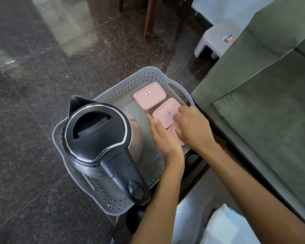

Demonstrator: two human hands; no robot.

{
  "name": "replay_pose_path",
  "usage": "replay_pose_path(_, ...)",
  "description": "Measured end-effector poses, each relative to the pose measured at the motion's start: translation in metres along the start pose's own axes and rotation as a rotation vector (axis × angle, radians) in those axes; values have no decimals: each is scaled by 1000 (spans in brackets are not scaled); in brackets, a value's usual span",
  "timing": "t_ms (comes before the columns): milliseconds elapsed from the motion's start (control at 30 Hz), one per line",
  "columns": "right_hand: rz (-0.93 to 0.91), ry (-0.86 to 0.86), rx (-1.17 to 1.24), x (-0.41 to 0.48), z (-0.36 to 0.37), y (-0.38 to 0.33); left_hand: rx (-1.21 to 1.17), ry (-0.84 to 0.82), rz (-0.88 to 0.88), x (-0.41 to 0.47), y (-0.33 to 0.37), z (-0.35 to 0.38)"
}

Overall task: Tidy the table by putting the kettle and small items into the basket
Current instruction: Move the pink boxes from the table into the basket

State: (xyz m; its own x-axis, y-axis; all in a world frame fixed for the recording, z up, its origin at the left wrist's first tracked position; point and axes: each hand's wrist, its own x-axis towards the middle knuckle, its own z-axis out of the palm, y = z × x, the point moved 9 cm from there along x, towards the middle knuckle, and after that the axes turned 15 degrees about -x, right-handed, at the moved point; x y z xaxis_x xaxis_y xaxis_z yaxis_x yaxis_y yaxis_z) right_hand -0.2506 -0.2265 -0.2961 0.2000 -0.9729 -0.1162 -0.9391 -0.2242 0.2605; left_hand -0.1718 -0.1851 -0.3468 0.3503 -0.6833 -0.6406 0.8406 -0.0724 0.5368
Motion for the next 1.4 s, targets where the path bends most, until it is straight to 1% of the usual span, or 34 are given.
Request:
replay_pose_path(100, 2, 39, -14, 6, -9, 1, 33, 10, -16, 0, 0, 0)
replay_pose_path(167, 46, 93, 48, 19, -18, 3, 84, 1, 6, 0, 4, 1)
replay_pose_path(233, 13, 154, 122, 40, -32, -7, 155, 33, 46, 0, 7, -3)
replay_pose_path(267, -18, 154, 144, 53, -37, -15, 185, 56, 66, -2, 10, -6)
replay_pose_path(300, -50, 120, 160, 65, -37, -23, 206, 74, 79, -2, 12, -9)
replay_pose_path(400, -131, -118, 127, 92, -16, -47, 234, 99, 92, 0, 14, -18)
replay_pose_path(433, -133, -138, 106, 95, -13, -51, 231, 107, 85, 0, 14, -20)
replay_pose_path(567, -119, -65, 67, 88, -10, -49, 254, 97, 81, -1, 17, -16)
replay_pose_path(667, -140, -79, 42, 82, -5, -48, 239, 79, 48, 0, 11, -15)
replay_pose_path(767, -80, -90, 139, 77, -9, -41, 242, 62, 52, -2, 12, -12)
replay_pose_path(833, 2, 2, 263, 61, -24, -25, 264, 56, 85, -10, 18, -10)
replay_pose_path(867, 56, 81, 325, 49, -35, -13, 284, 24, 114, -15, 21, -7)
replay_pose_path(933, 201, 247, 429, 8, -49, 24, 322, -109, 174, -40, 18, 3)
replay_pose_path(1000, 287, 362, 487, -27, -57, 43, 396, -253, 314, -57, 29, 13)
replay_pose_path(1067, 381, 398, 493, -63, -53, 60, 485, -414, 438, -78, 30, 22)
replay_pose_path(1133, 538, 395, 466, -127, -33, 94, 627, -598, 440, -119, -3, 24)
replay_pose_path(1233, 711, 312, 465, -221, 7, 119, 808, -781, 340, -171, -59, 0)
replay_pose_path(1333, 852, 227, 520, -304, 39, 124, 898, -901, 179, -210, -105, -35)
replay_pose_path(1400, 941, 205, 535, -357, 55, 124, 988, -980, 82, -238, -131, -63)
